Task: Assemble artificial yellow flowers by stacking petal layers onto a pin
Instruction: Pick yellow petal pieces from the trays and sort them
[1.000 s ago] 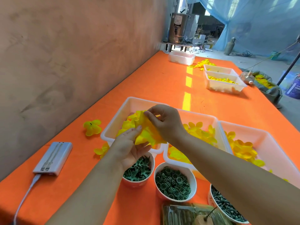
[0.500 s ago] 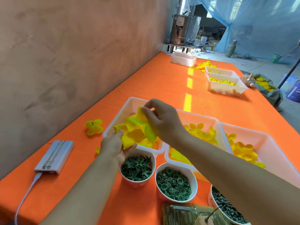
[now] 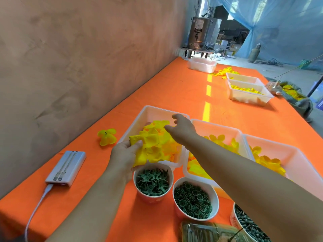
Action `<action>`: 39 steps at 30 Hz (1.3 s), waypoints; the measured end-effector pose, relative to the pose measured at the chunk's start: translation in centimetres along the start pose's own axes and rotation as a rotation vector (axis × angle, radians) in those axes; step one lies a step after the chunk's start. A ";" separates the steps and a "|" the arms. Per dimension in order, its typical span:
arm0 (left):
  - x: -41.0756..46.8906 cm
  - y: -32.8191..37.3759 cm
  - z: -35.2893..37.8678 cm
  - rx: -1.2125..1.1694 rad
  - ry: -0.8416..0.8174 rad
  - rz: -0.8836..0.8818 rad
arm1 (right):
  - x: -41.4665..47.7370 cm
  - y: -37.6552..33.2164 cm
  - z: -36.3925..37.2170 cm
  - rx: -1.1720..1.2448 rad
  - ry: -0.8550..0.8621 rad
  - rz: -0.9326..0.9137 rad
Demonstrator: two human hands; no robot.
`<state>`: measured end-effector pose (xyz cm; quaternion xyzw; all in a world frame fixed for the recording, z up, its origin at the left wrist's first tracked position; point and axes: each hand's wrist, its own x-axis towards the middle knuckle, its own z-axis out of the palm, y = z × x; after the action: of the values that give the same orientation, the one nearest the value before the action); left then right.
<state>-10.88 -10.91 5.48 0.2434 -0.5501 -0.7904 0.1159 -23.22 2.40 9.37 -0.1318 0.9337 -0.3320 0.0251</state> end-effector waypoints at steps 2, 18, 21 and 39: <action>-0.3 -0.1 0.3 0.047 -0.070 0.057 | -0.9 -1.0 -0.4 0.200 -0.100 -0.140; -1.0 -0.9 2.3 -0.023 -0.311 -0.089 | -3.4 -1.0 -3.0 0.306 -0.333 -0.176; -0.7 -1.0 2.7 0.130 -0.191 0.025 | -3.3 -0.5 -3.3 0.338 -0.429 -0.033; -0.9 -1.4 4.1 0.294 -0.038 0.176 | -4.7 0.1 -2.3 -0.272 0.070 -0.457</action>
<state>-12.07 -6.62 5.52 0.1938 -0.6809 -0.6927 0.1374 -19.05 5.13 10.91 -0.3297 0.9160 -0.2052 -0.1007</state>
